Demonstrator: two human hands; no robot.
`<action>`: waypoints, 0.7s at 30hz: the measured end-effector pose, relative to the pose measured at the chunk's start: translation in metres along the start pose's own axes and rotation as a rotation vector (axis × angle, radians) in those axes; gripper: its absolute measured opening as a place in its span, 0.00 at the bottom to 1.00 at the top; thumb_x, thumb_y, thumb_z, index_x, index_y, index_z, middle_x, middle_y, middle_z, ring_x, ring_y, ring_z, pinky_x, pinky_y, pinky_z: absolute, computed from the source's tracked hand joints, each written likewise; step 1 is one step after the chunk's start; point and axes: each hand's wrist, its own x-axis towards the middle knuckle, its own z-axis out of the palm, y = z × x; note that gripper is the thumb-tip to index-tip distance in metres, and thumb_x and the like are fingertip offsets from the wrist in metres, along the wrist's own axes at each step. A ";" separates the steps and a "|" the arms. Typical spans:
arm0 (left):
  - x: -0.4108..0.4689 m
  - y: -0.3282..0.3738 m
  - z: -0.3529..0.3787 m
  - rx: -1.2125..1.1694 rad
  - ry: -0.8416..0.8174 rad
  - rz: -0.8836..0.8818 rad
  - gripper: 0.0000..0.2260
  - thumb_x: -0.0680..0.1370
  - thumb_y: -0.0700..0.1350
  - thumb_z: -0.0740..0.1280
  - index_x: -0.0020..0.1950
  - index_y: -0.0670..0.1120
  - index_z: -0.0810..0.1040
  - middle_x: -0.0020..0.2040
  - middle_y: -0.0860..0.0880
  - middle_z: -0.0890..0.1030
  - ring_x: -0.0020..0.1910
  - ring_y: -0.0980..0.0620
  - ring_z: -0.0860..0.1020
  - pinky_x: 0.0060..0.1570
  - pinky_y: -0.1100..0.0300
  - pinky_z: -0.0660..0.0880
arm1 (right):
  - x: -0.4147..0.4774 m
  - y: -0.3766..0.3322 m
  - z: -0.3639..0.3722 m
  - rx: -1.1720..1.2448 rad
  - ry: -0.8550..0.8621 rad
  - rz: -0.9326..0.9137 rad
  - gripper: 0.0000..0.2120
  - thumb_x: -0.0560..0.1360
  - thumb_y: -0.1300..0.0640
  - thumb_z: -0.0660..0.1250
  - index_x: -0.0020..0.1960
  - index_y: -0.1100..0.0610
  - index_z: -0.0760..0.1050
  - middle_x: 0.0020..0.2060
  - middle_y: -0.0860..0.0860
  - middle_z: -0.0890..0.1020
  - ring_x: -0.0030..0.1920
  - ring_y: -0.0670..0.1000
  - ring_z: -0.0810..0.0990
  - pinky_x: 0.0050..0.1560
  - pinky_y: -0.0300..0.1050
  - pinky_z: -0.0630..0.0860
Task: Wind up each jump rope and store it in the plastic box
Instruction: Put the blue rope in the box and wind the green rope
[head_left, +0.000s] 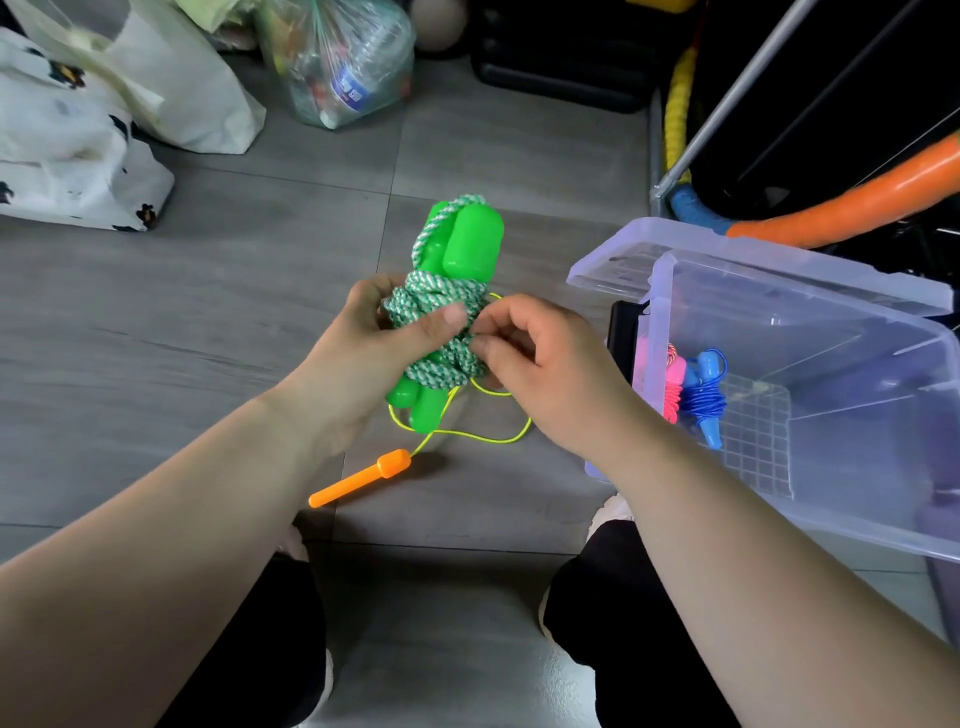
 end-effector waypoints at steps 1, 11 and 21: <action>-0.001 0.000 0.000 -0.021 -0.049 -0.036 0.20 0.65 0.42 0.69 0.54 0.44 0.69 0.39 0.50 0.78 0.27 0.60 0.79 0.24 0.68 0.73 | 0.000 0.003 -0.001 -0.048 0.015 -0.036 0.02 0.74 0.61 0.63 0.43 0.57 0.74 0.33 0.39 0.72 0.35 0.41 0.73 0.44 0.43 0.72; -0.002 0.008 -0.003 -0.097 -0.149 -0.076 0.15 0.63 0.43 0.66 0.49 0.49 0.74 0.35 0.53 0.84 0.33 0.54 0.81 0.53 0.44 0.70 | 0.001 0.005 -0.014 0.255 0.186 0.055 0.13 0.77 0.64 0.57 0.37 0.50 0.66 0.32 0.49 0.73 0.30 0.43 0.75 0.41 0.43 0.78; 0.001 0.001 -0.004 -0.088 -0.154 -0.050 0.20 0.60 0.41 0.69 0.51 0.48 0.74 0.35 0.54 0.83 0.33 0.56 0.81 0.37 0.61 0.75 | 0.002 0.002 -0.013 0.372 0.081 0.178 0.12 0.75 0.60 0.61 0.33 0.54 0.69 0.26 0.50 0.71 0.22 0.42 0.68 0.25 0.34 0.66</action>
